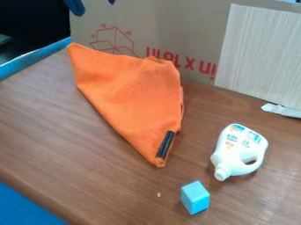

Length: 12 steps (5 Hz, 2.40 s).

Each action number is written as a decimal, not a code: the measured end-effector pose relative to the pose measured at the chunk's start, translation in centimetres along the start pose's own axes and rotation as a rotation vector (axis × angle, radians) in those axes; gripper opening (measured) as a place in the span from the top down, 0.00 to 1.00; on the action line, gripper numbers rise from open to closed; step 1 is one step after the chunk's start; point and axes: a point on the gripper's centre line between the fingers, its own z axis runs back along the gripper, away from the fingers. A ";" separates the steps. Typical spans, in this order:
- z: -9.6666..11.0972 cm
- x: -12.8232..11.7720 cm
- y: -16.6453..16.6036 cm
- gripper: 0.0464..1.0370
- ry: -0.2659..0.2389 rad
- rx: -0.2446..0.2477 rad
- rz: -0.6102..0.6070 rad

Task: Unfold the cloth from the top right to left

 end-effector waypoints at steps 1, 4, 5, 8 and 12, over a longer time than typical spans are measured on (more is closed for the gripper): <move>-1.4 0.1 0.5 0.04 0.032 0.007 0.012; -6.6 1.1 -7.3 0.04 -0.096 0.177 -0.192; -8.1 1.1 -8.6 0.04 -0.105 0.233 -0.173; -10.9 3.4 -7.2 0.04 -0.177 0.344 -0.027; -14.6 2.4 -6.8 0.08 -0.179 0.363 -0.060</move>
